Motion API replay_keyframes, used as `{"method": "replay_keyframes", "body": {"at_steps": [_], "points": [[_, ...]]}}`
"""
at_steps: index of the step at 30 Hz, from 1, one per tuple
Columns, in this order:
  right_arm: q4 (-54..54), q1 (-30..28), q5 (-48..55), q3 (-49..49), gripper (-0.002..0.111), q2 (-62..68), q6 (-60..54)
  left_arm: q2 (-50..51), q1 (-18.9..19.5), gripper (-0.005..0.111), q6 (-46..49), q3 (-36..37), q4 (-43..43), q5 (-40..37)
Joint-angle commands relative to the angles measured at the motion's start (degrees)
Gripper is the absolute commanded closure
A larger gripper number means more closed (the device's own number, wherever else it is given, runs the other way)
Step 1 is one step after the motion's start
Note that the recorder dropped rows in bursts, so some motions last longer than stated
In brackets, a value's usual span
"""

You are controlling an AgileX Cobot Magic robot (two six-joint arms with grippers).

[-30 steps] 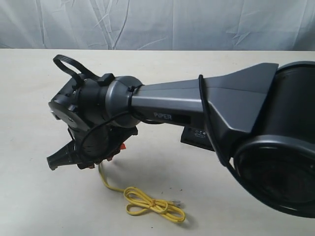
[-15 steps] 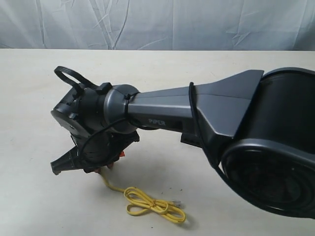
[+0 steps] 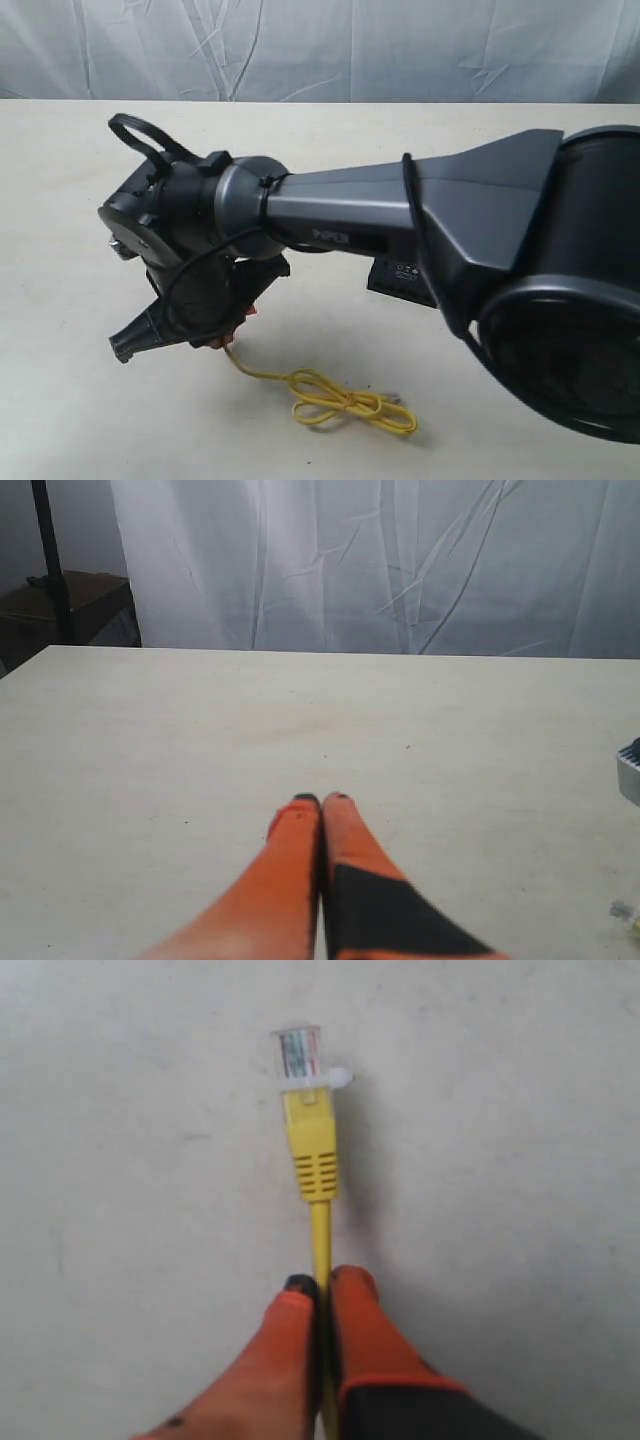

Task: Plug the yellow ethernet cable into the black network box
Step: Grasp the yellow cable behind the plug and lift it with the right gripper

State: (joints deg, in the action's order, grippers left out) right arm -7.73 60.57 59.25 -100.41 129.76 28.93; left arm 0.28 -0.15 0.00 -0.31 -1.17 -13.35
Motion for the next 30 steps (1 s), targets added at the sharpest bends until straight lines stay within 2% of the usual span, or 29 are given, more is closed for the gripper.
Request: {"method": "replay_keyframes", "body": {"at_steps": [1, 7, 14, 16, 19, 22, 30], "points": [[-2.0, -0.1, 1.6, 4.5, 0.109, -5.8, -3.3, -0.3, 0.1, 0.107, 0.0, 0.3, 0.3, 0.0], [-1.2, -3.8, -5.5, 19.5, 0.109, -17.0, -7.4, -0.3, 0.1, 0.107, 0.0, 0.3, 0.3, 0.0], [3.3, -12.9, -10.4, 35.8, 0.109, -28.2, -18.6, -0.3, 0.1, 0.107, 0.0, 0.3, 0.3, 0.0], [3.7, -18.4, -10.9, 41.5, 0.109, -30.8, -23.0, -0.3, 0.1, 0.107, 0.0, 0.3, 0.3, 0.0], [5.0, -23.5, -8.1, 45.1, 0.109, -31.8, -31.3, -0.3, 0.1, 0.107, 0.0, 0.3, 0.3, 0.0], [6.3, -27.9, -9.5, 48.3, 0.109, -31.7, -33.3, -0.3, 0.1, 0.107, 0.0, 0.3, 0.3, 0.0], [8.3, -28.5, -18.2, 50.0, 0.109, -29.8, -31.7, -0.3, 0.1, 0.107, 0.0, 0.3, 0.3, 0.0]]}}
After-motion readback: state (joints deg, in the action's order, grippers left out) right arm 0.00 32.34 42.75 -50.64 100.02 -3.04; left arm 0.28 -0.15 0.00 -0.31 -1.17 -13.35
